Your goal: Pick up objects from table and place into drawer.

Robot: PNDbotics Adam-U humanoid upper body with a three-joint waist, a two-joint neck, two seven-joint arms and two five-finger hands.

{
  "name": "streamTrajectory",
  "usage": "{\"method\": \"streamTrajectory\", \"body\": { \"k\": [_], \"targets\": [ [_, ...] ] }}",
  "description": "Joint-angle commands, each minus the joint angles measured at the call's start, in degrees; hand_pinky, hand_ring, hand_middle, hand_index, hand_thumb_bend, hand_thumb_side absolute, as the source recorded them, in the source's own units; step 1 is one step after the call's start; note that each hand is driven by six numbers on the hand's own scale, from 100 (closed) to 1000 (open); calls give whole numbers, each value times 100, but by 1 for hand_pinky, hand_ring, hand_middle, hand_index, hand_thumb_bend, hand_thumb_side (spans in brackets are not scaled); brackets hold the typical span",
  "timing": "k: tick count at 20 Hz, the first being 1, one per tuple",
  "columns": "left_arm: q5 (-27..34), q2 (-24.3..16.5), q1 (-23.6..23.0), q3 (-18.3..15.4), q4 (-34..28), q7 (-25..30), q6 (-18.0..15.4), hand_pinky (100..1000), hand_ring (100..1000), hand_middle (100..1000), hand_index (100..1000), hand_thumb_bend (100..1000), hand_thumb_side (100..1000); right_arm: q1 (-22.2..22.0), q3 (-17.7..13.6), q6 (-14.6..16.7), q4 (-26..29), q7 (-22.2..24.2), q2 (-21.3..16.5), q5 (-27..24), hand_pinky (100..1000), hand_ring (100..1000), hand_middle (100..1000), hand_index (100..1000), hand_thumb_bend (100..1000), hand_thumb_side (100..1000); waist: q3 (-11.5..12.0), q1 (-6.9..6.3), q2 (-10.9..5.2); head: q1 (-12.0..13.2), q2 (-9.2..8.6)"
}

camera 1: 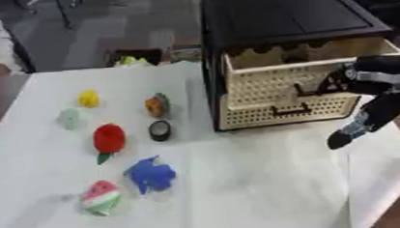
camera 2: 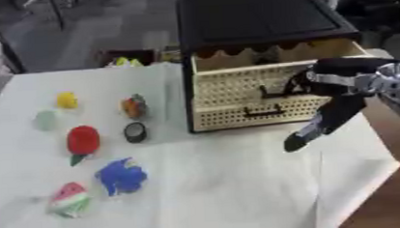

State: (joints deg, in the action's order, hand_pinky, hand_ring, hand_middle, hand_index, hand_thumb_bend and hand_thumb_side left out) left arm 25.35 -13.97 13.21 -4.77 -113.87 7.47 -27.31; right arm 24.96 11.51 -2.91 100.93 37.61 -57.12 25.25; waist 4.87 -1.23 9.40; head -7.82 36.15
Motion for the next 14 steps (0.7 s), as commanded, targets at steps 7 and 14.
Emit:
{"method": "streamTrajectory", "body": {
  "k": [7,14],
  "targets": [
    [-2,-97,35,-42,-73,-16,-30,568,647,639,764,100,836,-87,-111,-24,55,92,-218,-13,100,100,100,796,1000,722,-10,11,-88,16,-61],
    [-5,-101,37,-45,-73,-20,-32,568,647,639,764,100,836,-174,-153,12,128,74,-260,2,100,100,100,790,1000,727,-20,16,-86,29,-53]
  ]
}}
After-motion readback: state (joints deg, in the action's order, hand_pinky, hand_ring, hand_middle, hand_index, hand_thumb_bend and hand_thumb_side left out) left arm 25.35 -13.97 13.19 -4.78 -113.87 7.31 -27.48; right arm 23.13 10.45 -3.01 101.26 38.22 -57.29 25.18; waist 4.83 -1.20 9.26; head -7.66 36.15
